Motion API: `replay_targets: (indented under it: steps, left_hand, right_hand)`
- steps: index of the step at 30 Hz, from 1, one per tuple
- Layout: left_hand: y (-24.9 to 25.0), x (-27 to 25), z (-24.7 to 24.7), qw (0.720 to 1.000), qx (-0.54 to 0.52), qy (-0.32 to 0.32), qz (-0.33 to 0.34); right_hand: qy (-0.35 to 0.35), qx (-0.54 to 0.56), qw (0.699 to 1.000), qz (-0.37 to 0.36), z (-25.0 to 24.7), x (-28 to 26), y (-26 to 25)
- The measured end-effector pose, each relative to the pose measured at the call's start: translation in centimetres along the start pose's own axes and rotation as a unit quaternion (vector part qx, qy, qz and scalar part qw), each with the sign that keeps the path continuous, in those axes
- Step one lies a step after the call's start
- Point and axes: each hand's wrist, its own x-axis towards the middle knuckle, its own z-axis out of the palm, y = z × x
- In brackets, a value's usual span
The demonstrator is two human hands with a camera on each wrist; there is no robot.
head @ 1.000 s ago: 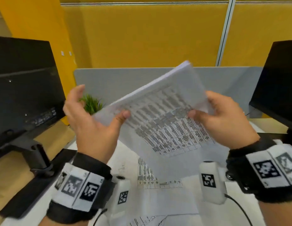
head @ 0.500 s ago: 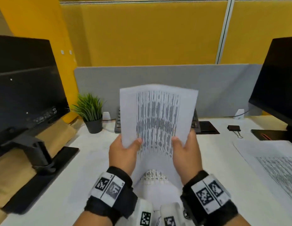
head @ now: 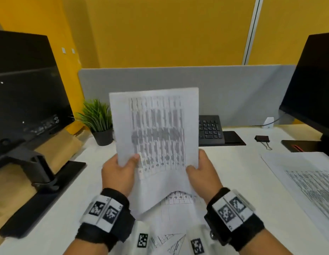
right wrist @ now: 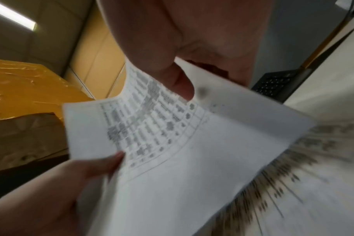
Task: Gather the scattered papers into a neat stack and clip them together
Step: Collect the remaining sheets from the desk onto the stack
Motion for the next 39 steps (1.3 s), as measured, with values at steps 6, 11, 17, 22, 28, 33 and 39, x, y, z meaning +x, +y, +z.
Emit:
replay_targets:
  steps: [6, 11, 17, 22, 28, 33, 39]
  left_hand:
    - [1.1, 1.5, -6.3, 0.997, 0.011, 0.082, -0.007]
    - [-0.1, 3.4, -10.4, 0.99, 0.052, 0.129, -0.01]
    - [-0.5, 3.9, -12.0, 0.986, 0.057, 0.153, -0.019]
    - [-0.3, 3.4, -12.6, 0.983, 0.044, 0.178, -0.013]
    - [-0.7, 3.7, -13.6, 0.976, 0.02, 0.213, -0.036]
    - [-0.4, 4.0, -14.6, 0.972, 0.02, 0.234, -0.015]
    - [-0.6, 4.5, -15.3, 0.972, 0.049, 0.23, -0.008]
  right_hand:
    - [-0.053, -0.406, 0.898, 0.163, -2.5, 5.2, 1.7]
    - [-0.094, -0.527, 0.823, 0.193, -1.9, 6.4, 4.3]
    - [-0.073, -0.542, 0.812, 0.204, -3.8, 7.4, 4.2]
    - [-0.041, -0.491, 0.854, 0.166, -5.9, 8.9, 4.4]
    - [-0.084, -0.53, 0.841, 0.064, -5.4, 10.6, 0.4]
    - [-0.191, -0.611, 0.766, -0.061, -1.7, 10.7, -2.5]
    - [-0.309, -0.616, 0.71, -0.143, 6.4, 11.1, -0.9]
